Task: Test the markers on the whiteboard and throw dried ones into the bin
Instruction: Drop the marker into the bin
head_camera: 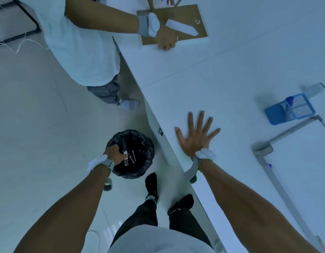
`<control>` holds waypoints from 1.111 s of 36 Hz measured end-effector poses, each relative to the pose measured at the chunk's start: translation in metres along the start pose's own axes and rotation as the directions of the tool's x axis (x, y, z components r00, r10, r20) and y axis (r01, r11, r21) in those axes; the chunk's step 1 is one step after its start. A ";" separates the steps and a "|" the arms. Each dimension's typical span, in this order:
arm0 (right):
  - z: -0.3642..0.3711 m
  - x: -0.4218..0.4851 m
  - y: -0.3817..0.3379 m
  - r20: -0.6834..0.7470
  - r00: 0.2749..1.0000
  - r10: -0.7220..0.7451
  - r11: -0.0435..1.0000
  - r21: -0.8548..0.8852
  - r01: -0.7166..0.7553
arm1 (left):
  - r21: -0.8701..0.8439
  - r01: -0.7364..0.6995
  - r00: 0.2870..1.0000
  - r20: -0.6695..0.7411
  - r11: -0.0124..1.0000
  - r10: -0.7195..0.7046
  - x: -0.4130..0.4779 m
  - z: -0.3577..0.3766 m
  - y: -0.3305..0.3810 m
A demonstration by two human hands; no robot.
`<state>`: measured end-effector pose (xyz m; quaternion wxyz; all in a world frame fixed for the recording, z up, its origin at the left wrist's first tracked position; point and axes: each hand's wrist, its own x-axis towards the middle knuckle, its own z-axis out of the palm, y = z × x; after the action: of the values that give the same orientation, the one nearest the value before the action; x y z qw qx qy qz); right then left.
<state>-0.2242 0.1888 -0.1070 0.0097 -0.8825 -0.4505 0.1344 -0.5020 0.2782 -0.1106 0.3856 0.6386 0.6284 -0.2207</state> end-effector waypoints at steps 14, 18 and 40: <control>-0.006 0.002 0.005 0.078 0.997 -0.020 1.000 0.016 0.018 | 0.114 -0.273 0.941 -0.174 0.955 0.290 -0.012 -0.007 0.074; -0.017 0.000 0.012 0.144 0.988 -0.054 0.997 0.069 0.045 | 0.150 -0.334 0.907 -0.219 0.930 0.361 -0.025 -0.011 0.104; -0.072 -0.165 0.215 -0.141 0.848 0.512 0.827 0.347 -0.442 | 0.556 -0.703 0.644 0.235 0.443 0.728 -0.140 0.125 0.311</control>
<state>-0.1278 -0.0628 -0.0295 0.1616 -0.9646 -0.1843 0.0976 -0.1903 0.1205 -0.0120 0.2052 0.9339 0.2018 -0.2121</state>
